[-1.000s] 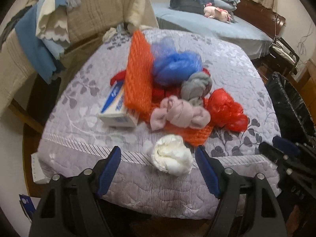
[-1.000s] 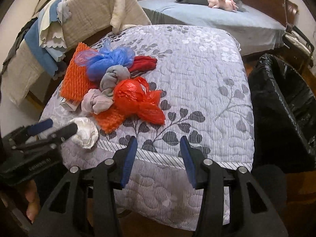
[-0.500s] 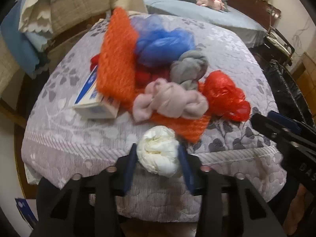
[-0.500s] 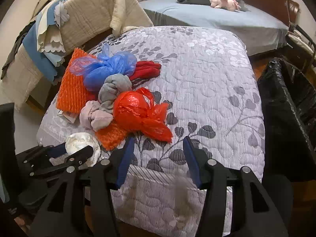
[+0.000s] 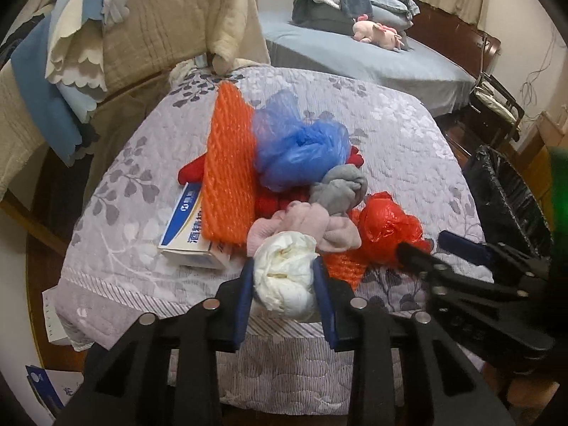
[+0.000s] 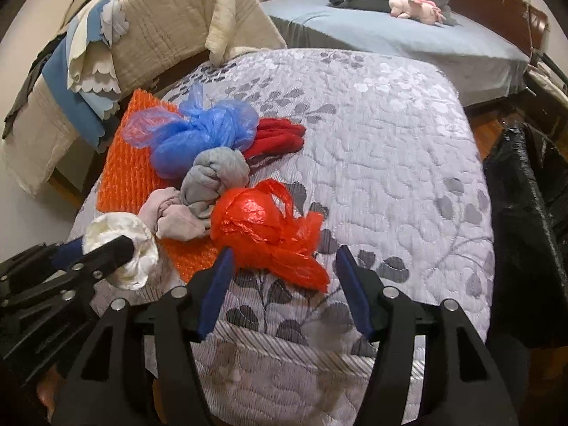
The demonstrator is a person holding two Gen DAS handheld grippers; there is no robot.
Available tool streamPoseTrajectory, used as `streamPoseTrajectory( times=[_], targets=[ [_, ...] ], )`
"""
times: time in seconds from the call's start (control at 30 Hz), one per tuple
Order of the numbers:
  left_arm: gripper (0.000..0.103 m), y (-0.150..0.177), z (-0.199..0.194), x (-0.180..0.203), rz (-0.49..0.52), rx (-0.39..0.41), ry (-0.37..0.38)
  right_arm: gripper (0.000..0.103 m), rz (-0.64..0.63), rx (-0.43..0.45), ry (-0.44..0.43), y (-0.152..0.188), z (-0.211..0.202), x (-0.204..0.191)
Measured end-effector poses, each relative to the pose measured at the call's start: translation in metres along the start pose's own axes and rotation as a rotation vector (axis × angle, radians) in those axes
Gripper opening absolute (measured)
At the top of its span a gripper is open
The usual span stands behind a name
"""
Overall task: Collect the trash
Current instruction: 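Grasp the white crumpled plastic bag with the left gripper, then grasp the red plastic bag with the right gripper, then drop white bag into bin with left gripper while right gripper drops red bag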
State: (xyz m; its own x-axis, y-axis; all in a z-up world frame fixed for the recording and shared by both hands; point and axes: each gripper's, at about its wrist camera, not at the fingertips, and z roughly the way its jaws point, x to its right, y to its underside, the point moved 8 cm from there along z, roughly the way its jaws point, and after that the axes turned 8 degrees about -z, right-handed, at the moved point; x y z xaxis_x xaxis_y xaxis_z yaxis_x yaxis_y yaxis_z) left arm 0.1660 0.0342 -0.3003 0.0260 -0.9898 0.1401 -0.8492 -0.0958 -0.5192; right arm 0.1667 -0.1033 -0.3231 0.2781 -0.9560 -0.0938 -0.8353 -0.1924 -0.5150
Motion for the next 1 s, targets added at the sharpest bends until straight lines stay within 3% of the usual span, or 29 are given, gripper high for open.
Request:
streamPoseTrajectory(
  times=[0.07, 0.1, 0.13, 0.23, 0.57, 1.0],
  targets=[
    [0.033, -0.001, -0.005, 0.0, -0.002, 0.009, 0.009, 0.058, -0.005, -0.018, -0.008, 0.002, 0.008, -0.001],
    [0.033, -0.002, -0.008, 0.001, 0.0, 0.017, 0.01, 0.053, -0.004, -0.029, -0.021, 0.003, 0.012, -0.001],
    [0.033, -0.003, -0.01, 0.001, 0.001, 0.021, 0.011, 0.038, -0.003, -0.042, -0.033, 0.004, 0.015, -0.001],
    [0.033, -0.002, -0.01, 0.0, -0.003, 0.012, 0.009, 0.007, -0.006, -0.068, -0.069, 0.008, 0.018, -0.004],
    [0.033, -0.005, -0.022, 0.009, 0.001, 0.029, 0.013, 0.003, 0.013, 0.0, -0.1, 0.001, -0.019, 0.004],
    [0.033, -0.013, -0.035, 0.052, 0.036, 0.054, 0.031, 0.003, 0.053, 0.048, -0.046, -0.002, -0.074, 0.045]
  ],
)
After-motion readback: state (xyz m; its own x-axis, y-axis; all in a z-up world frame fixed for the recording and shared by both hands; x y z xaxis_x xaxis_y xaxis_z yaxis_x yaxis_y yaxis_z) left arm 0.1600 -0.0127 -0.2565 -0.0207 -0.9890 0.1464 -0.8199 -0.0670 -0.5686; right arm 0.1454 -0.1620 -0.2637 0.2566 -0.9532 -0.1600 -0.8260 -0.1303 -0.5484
